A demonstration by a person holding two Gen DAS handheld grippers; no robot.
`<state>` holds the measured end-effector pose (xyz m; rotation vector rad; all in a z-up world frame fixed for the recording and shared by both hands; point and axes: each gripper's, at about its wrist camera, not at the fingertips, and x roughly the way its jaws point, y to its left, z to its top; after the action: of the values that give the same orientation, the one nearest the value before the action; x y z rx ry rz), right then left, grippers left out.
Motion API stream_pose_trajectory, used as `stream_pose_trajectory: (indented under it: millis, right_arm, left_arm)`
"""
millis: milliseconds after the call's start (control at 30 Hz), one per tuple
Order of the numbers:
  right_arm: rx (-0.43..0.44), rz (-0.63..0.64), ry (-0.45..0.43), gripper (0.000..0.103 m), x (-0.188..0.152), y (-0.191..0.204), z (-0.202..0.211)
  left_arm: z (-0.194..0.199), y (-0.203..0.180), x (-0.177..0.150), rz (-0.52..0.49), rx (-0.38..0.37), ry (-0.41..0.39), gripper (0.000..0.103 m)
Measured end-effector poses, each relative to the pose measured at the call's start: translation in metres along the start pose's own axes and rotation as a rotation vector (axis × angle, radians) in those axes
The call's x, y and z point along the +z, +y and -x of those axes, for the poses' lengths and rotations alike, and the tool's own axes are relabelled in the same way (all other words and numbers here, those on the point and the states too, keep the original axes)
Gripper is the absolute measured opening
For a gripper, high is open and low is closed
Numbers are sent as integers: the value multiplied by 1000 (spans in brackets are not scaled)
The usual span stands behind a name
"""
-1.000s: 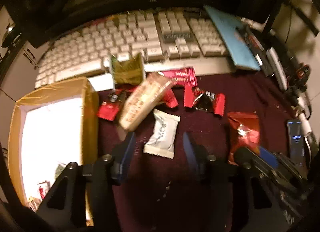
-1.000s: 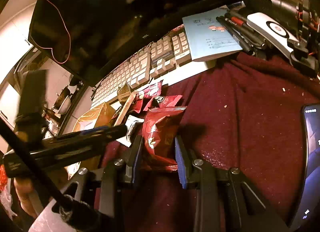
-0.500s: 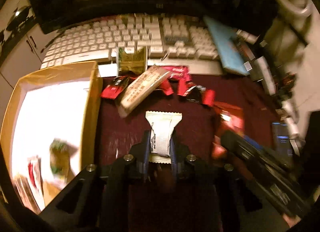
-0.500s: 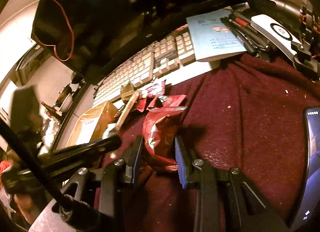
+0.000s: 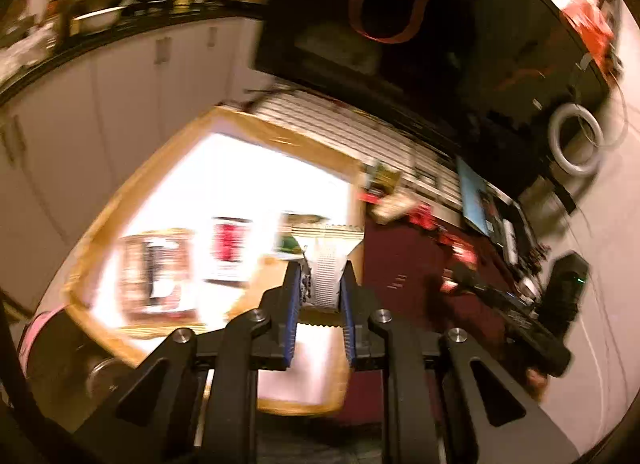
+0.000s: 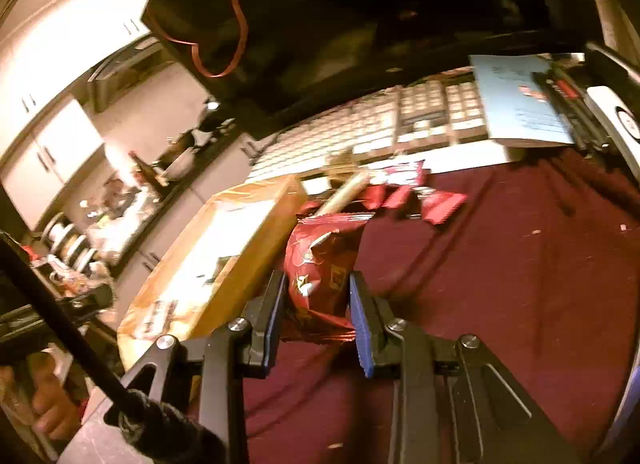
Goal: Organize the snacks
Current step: 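Lower both snacks into the tray and open both grippers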
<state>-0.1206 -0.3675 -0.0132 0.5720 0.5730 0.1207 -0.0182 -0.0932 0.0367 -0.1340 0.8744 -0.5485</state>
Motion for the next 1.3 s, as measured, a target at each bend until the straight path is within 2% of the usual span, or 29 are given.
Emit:
stream_pose_trajectory:
  millis: [133, 267, 467, 667, 833, 1033, 1200, 1233, 1300]
  right_arm:
    - [53, 79, 57, 30, 8, 48, -19]
    - [114, 101, 188, 30, 21, 86, -64]
    - [79, 126, 336, 30, 36, 117, -136]
    - [-28, 141, 414, 30, 35, 125, -183]
    - [-60, 113, 451, 30, 35, 119, -195]
    - [-132, 166, 473, 31, 29, 127, -203]
    - [-114, 149, 497, 34, 25, 123, -206]
    - [-88, 134, 486, 39, 27, 122, -202]
    - [-53, 121, 424, 49, 35, 123, -182]
  left_arm:
    - [4, 30, 7, 55, 64, -23, 20]
    - [-6, 50, 22, 81, 81, -27, 20]
    - [-40, 75, 43, 73, 105, 37, 20]
    - [-77, 96, 57, 73, 159, 117, 20]
    - [-98, 104, 64, 72, 205, 176, 20]
    - [-118, 105, 68, 54, 263, 221, 20]
    - [-127, 111, 67, 62, 291, 238, 22]
    - [-129, 112, 67, 65, 301, 247, 24]
    - [-124, 110, 68, 71, 272, 239, 39]
